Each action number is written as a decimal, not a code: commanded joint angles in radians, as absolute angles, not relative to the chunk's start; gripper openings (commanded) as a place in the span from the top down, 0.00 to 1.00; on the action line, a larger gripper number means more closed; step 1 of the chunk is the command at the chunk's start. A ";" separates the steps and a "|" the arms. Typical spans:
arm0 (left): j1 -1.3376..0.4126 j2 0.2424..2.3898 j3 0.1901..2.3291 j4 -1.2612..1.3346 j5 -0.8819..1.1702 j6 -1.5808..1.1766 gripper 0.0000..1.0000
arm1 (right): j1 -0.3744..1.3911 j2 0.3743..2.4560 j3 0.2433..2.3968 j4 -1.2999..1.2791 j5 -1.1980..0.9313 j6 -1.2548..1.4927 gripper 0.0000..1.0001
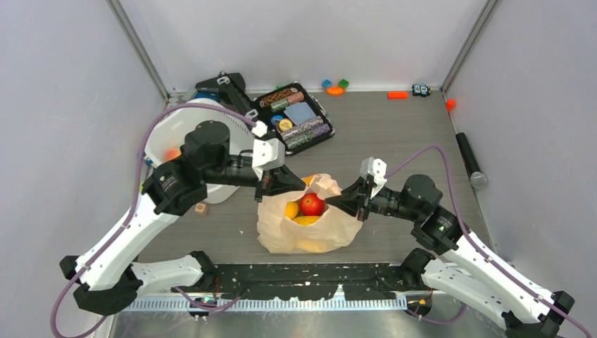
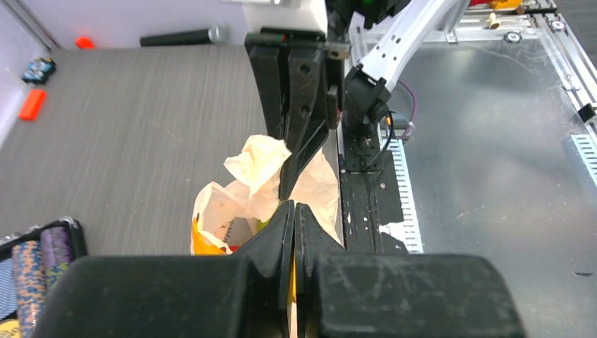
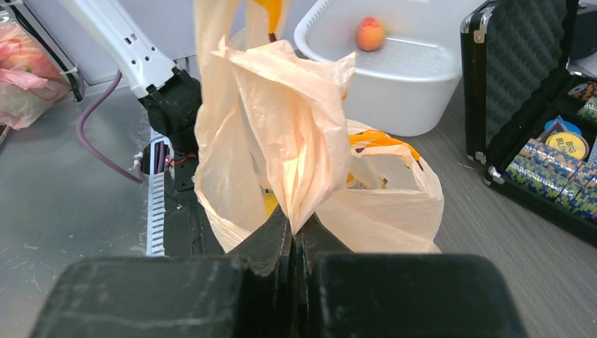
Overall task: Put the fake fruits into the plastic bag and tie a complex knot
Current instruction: Adjust the plastic bag at the center of the board.
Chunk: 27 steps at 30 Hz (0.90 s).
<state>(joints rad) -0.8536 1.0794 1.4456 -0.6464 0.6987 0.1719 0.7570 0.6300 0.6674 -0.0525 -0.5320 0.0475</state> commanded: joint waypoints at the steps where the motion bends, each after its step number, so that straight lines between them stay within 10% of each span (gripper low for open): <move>1: -0.849 1.035 1.468 -0.579 0.682 0.134 1.00 | 0.755 0.618 0.668 -0.058 -0.502 0.034 0.95; 5: -0.849 0.995 1.480 -0.598 0.624 0.129 0.84 | 0.756 0.608 0.664 -0.044 -0.491 0.040 0.95; 9: -0.849 0.922 1.467 -0.662 0.462 0.129 0.05 | 0.756 0.588 0.661 -0.031 -0.480 0.053 0.95; 27: -0.823 0.559 1.021 -0.521 0.258 -0.097 0.01 | 0.755 0.565 0.642 -0.006 -0.503 0.070 0.95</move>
<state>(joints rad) -0.8345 0.5812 1.0893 -0.6380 0.2886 -0.0032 0.7570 0.5800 0.6464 -0.0620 -0.4919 0.0566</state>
